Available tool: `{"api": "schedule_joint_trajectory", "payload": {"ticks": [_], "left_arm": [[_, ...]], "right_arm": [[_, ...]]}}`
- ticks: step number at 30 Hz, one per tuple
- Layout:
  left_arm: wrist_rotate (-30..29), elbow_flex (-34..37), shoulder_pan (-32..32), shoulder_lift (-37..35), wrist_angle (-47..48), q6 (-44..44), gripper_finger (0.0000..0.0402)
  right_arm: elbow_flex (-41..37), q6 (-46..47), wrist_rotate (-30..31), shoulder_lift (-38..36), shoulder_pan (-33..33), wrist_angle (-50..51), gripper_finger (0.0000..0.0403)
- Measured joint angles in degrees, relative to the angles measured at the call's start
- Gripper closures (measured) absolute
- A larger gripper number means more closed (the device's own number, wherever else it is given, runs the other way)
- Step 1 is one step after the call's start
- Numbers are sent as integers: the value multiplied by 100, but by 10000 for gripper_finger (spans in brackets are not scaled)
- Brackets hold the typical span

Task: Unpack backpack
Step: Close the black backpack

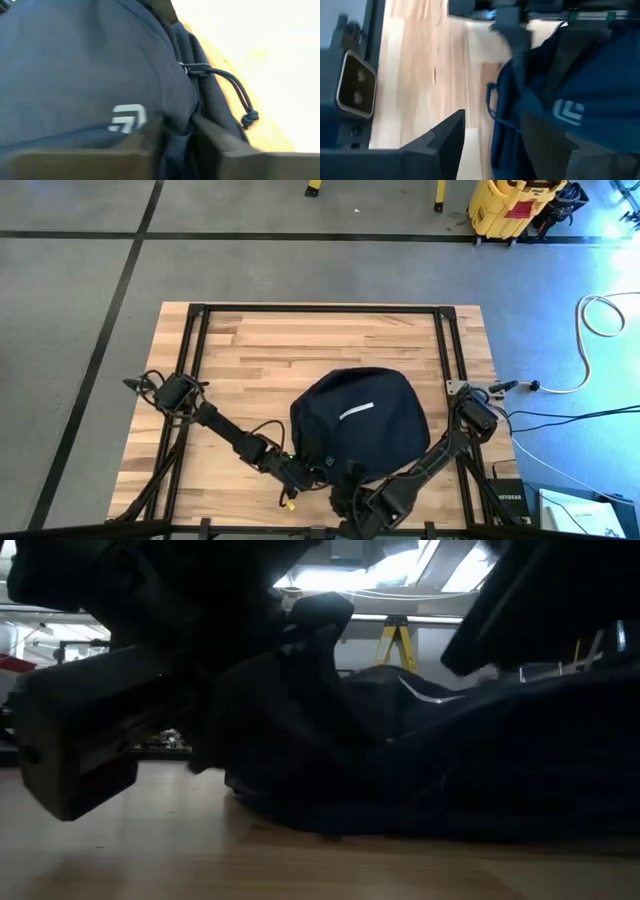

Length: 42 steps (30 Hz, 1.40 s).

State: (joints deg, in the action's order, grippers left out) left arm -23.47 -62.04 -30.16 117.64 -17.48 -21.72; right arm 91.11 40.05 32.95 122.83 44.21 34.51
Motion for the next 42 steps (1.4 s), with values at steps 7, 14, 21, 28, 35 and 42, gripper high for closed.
{"api": "schedule_joint_trajectory", "payload": {"ticks": [7,14,21,28,35,42], "left_arm": [[-17,-4,103,0,133,126,397],[-171,-229,60,2,71,-15,401],[42,-476,62,2,213,29,401],[160,-492,110,2,354,183,401],[187,-492,108,2,343,206,401],[185,-485,101,7,390,211,401]], "right_arm": [[155,-913,-1353,-29,-478,483,277],[410,-1808,-1428,-29,-599,504,317],[464,-3668,-1276,-25,-392,1132,329],[464,-4139,-1171,-34,-70,1003,329],[468,-4768,-1479,14,-292,613,329],[468,-5091,-1784,162,-556,727,329]]}}
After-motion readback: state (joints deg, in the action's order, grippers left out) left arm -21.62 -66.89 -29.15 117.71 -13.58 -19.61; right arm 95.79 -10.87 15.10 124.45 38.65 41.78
